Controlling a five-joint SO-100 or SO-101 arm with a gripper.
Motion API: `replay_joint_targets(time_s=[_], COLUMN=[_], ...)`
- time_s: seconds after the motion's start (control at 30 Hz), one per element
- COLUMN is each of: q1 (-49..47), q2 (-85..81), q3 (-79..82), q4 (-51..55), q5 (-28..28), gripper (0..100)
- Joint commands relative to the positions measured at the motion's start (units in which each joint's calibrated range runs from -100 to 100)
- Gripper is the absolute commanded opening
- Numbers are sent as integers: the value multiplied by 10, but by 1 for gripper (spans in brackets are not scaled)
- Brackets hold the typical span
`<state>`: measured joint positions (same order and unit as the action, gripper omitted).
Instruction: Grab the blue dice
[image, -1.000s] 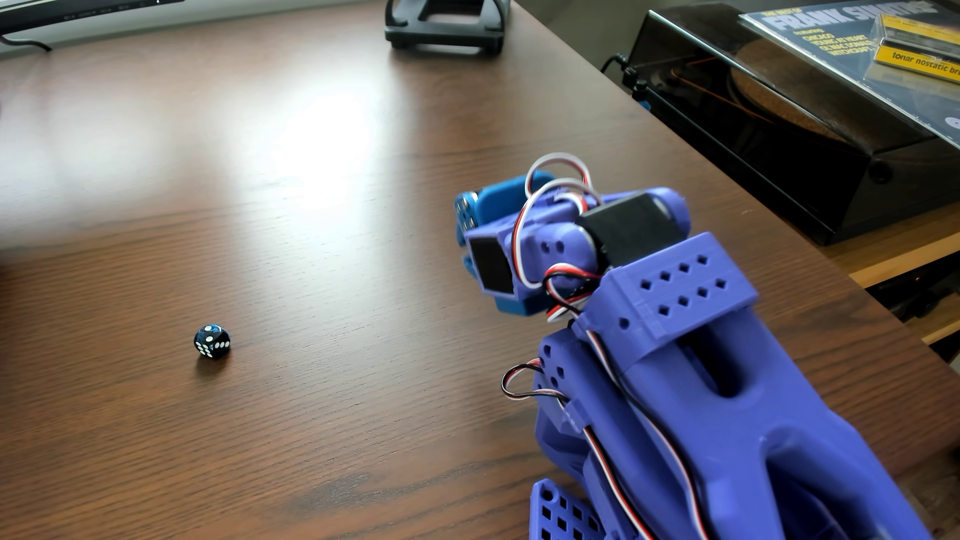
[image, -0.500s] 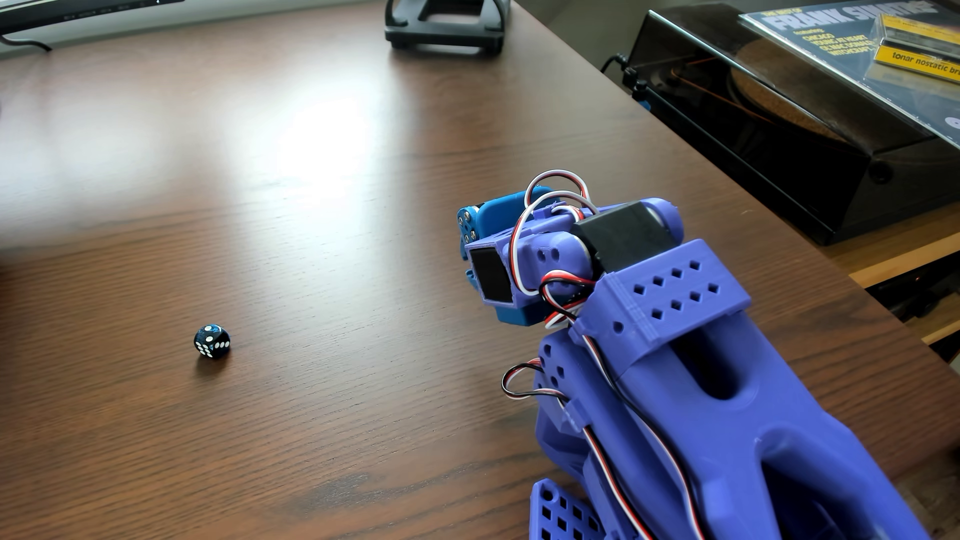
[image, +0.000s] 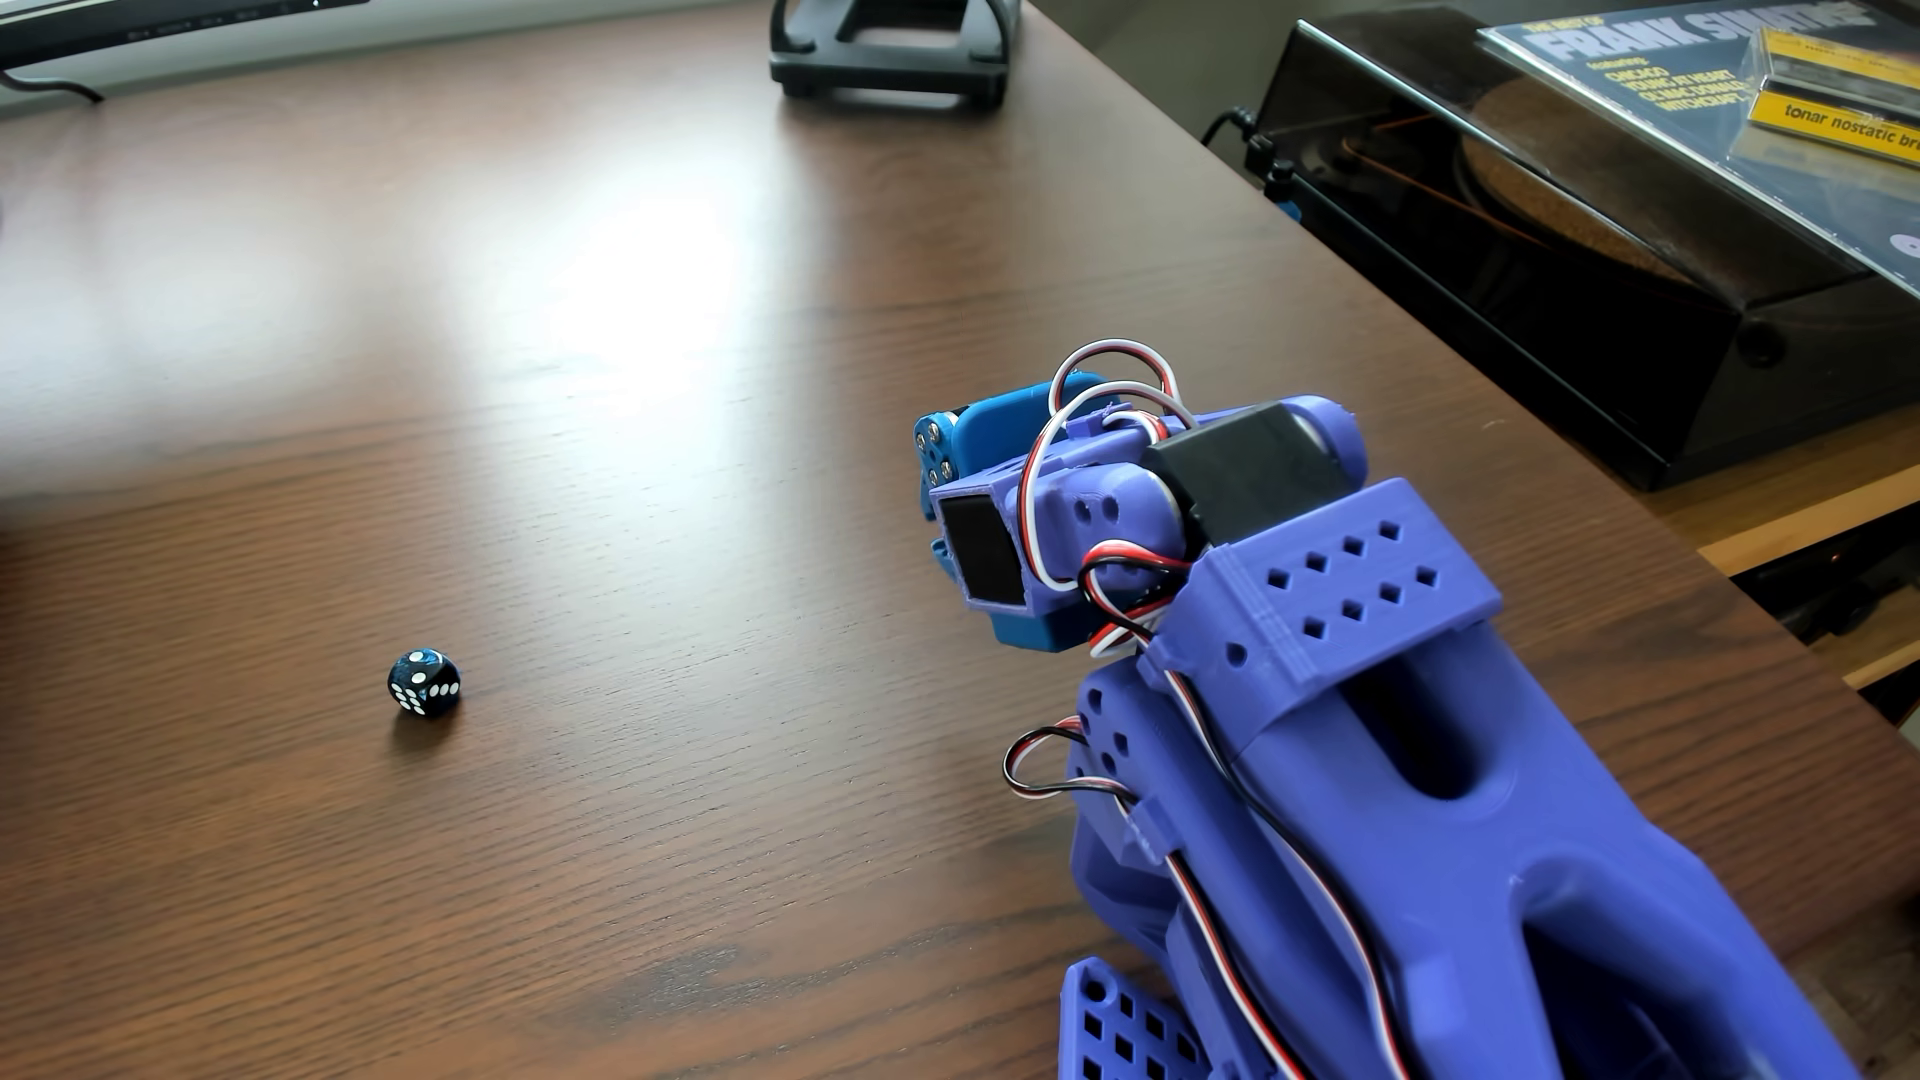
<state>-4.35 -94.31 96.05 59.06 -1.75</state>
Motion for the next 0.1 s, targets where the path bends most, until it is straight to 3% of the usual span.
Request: replay_joint_targets(time_s=[0.0, 0.07], q1=[4, 4], q2=[-3, -3], q3=[-3, -3], q4=[-13, -13], q5=[-2, -2], gripper=[4, 4])
